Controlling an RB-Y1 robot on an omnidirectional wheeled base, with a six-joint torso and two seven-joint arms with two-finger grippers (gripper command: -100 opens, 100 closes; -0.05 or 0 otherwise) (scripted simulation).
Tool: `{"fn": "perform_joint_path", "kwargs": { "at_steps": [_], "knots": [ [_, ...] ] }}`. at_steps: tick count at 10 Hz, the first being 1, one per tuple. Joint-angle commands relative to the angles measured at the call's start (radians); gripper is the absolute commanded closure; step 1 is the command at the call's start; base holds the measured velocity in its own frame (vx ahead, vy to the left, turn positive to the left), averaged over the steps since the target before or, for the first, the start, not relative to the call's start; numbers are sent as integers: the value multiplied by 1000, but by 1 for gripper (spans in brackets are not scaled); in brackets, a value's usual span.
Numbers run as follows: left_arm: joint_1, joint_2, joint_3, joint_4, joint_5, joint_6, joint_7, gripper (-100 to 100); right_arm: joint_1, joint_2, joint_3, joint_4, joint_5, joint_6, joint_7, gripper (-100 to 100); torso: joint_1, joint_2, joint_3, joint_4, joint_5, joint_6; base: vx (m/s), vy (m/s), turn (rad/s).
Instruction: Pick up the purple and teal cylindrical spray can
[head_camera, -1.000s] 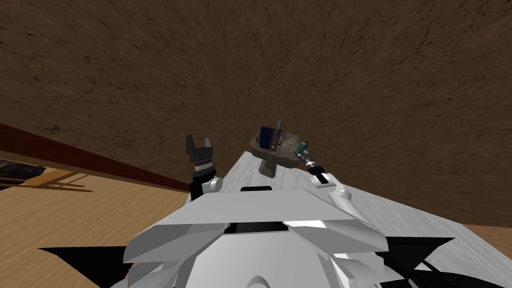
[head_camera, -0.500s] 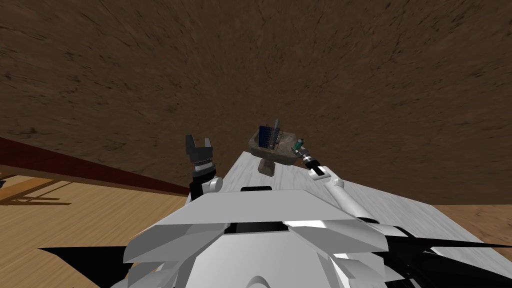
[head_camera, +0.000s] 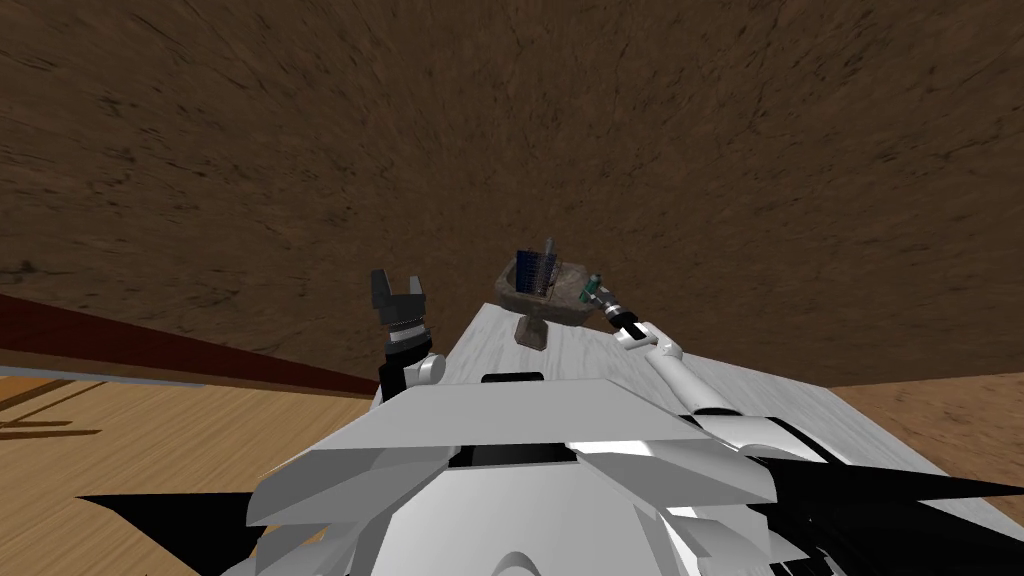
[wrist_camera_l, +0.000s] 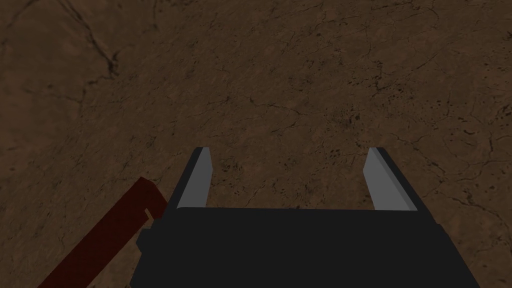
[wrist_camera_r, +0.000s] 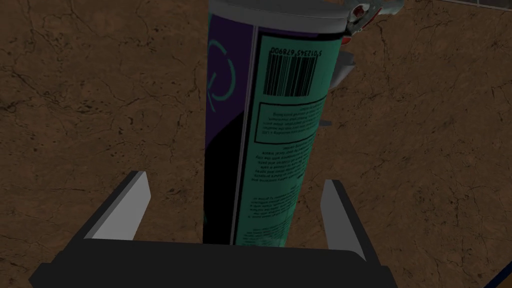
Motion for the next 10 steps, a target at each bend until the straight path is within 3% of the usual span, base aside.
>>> {"fn": "perform_joint_path", "kwargs": {
  "at_steps": [1, 2, 4, 5, 9, 10],
  "knots": [
    [0, 0, 0, 0, 0, 0, 0, 0, -50, -49, 50, 50, -47, -2, 24, -100, 0, 0, 0, 0, 0, 0, -34, 35, -161],
    [0, 0, 0, 0, 0, 0, 0, 0, -87, -49, 52, 86, -47, -2, 24, -100, 1, 1, 0, 0, 0, 1, -40, 37, -118],
    [0, 0, 0, 0, 0, 0, 0, 0, -80, -48, 49, 72, -46, 3, 23, -100, -1, 0, 0, 0, 0, 1, -8, 6, -3],
    [0, 0, 0, 0, 0, 0, 0, 0, -81, -48, 49, 73, -46, 2, 24, 100, -1, 0, 0, 0, 0, 1, 0, 0, 0],
    [0, 0, 0, 0, 0, 0, 0, 0, -81, -48, 49, 73, -46, 2, 23, 100, -1, -1, 0, 0, 0, 0, 0, 0, 0],
    [0, 0, 0, 0, 0, 0, 0, 0, -81, -48, 49, 73, -46, 2, 23, 0, -1, -1, 0, 0, 0, 1, 0, 0, 0]
  ]
}}
